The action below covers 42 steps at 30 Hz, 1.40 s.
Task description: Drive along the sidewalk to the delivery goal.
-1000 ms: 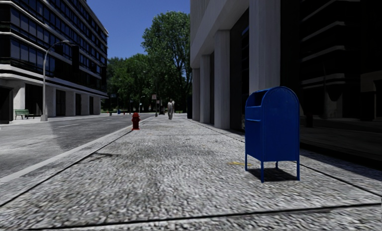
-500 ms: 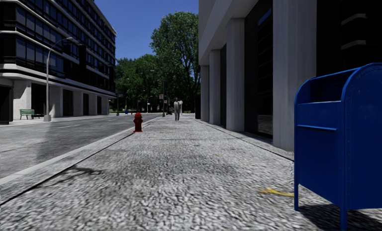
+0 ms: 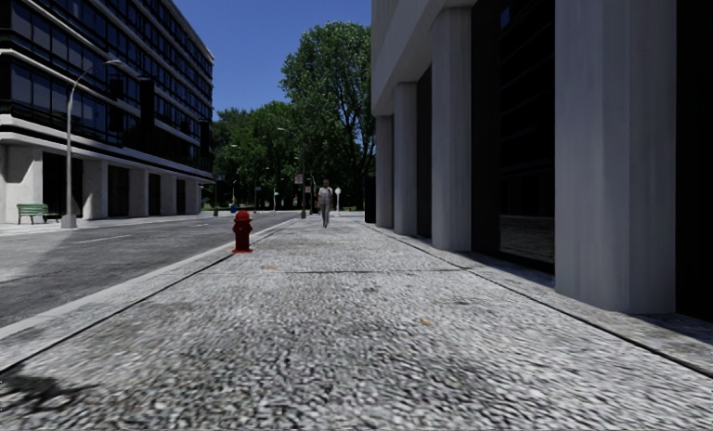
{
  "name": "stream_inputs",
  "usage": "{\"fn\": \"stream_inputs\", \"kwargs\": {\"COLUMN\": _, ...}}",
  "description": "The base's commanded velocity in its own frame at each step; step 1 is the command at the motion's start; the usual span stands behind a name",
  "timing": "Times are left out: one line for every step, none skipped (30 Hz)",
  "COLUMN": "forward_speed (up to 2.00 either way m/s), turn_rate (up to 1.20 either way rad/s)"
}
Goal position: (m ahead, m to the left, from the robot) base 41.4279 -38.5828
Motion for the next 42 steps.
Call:
{"fn": "stream_inputs", "kwargs": {"forward_speed": 2.0, "turn_rate": 0.0}}
{"fn": "stream_inputs", "kwargs": {"forward_speed": 2.0, "turn_rate": 0.0}}
{"fn": "stream_inputs", "kwargs": {"forward_speed": 2.0, "turn_rate": 0.0}}
{"fn": "stream_inputs", "kwargs": {"forward_speed": 2.0, "turn_rate": 0.0}}
{"fn": "stream_inputs", "kwargs": {"forward_speed": 2.0, "turn_rate": 0.0}}
{"fn": "stream_inputs", "kwargs": {"forward_speed": 2.0, "turn_rate": 0.0}}
{"fn": "stream_inputs", "kwargs": {"forward_speed": 2.0, "turn_rate": 0.0}}
{"fn": "stream_inputs", "kwargs": {"forward_speed": 2.0, "turn_rate": 0.0}}
{"fn": "stream_inputs", "kwargs": {"forward_speed": 2.0, "turn_rate": 0.0}}
{"fn": "stream_inputs", "kwargs": {"forward_speed": 2.0, "turn_rate": 0.0}}
{"fn": "stream_inputs", "kwargs": {"forward_speed": 2.0, "turn_rate": 0.0}}
{"fn": "stream_inputs", "kwargs": {"forward_speed": 2.0, "turn_rate": 0.0}}
{"fn": "stream_inputs", "kwargs": {"forward_speed": 2.0, "turn_rate": 0.0}}
{"fn": "stream_inputs", "kwargs": {"forward_speed": 2.0, "turn_rate": 0.0}}
{"fn": "stream_inputs", "kwargs": {"forward_speed": 2.0, "turn_rate": 0.0}}
{"fn": "stream_inputs", "kwargs": {"forward_speed": 2.0, "turn_rate": 0.0}}
{"fn": "stream_inputs", "kwargs": {"forward_speed": 2.0, "turn_rate": 0.0}}
{"fn": "stream_inputs", "kwargs": {"forward_speed": 2.0, "turn_rate": 0.0}}
{"fn": "stream_inputs", "kwargs": {"forward_speed": 2.0, "turn_rate": 0.0}}
{"fn": "stream_inputs", "kwargs": {"forward_speed": 2.0, "turn_rate": 0.0}}
{"fn": "stream_inputs", "kwargs": {"forward_speed": 2.0, "turn_rate": 0.0}}
{"fn": "stream_inputs", "kwargs": {"forward_speed": 2.0, "turn_rate": 0.0}}
{"fn": "stream_inputs", "kwargs": {"forward_speed": 2.0, "turn_rate": 0.0}}
{"fn": "stream_inputs", "kwargs": {"forward_speed": 2.0, "turn_rate": 0.0}}
{"fn": "stream_inputs", "kwargs": {"forward_speed": 2.0, "turn_rate": 0.0}}
{"fn": "stream_inputs", "kwargs": {"forward_speed": 2.0, "turn_rate": 0.0}}
{"fn": "stream_inputs", "kwargs": {"forward_speed": 2.0, "turn_rate": 0.0}}
{"fn": "stream_inputs", "kwargs": {"forward_speed": 2.0, "turn_rate": 0.0}}
{"fn": "stream_inputs", "kwargs": {"forward_speed": 2.0, "turn_rate": 0.0}}
{"fn": "stream_inputs", "kwargs": {"forward_speed": 2.0, "turn_rate": 0.0}}
{"fn": "stream_inputs", "kwargs": {"forward_speed": 2.0, "turn_rate": 0.0}}
{"fn": "stream_inputs", "kwargs": {"forward_speed": 2.0, "turn_rate": 0.0}}
{"fn": "stream_inputs", "kwargs": {"forward_speed": 2.0, "turn_rate": 0.0}}
{"fn": "stream_inputs", "kwargs": {"forward_speed": 2.0, "turn_rate": 0.0}}
{"fn": "stream_inputs", "kwargs": {"forward_speed": 2.0, "turn_rate": 0.0}}
{"fn": "stream_inputs", "kwargs": {"forward_speed": 2.0, "turn_rate": 0.0}}
{"fn": "stream_inputs", "kwargs": {"forward_speed": 2.0, "turn_rate": 0.0}}
{"fn": "stream_inputs", "kwargs": {"forward_speed": 2.0, "turn_rate": 0.0}}
{"fn": "stream_inputs", "kwargs": {"forward_speed": 2.0, "turn_rate": 0.0}}
{"fn": "stream_inputs", "kwargs": {"forward_speed": 2.0, "turn_rate": 0.0}}
{"fn": "stream_inputs", "kwargs": {"forward_speed": 2.0, "turn_rate": 0.0}}
{"fn": "stream_inputs", "kwargs": {"forward_speed": 2.0, "turn_rate": 0.0}}
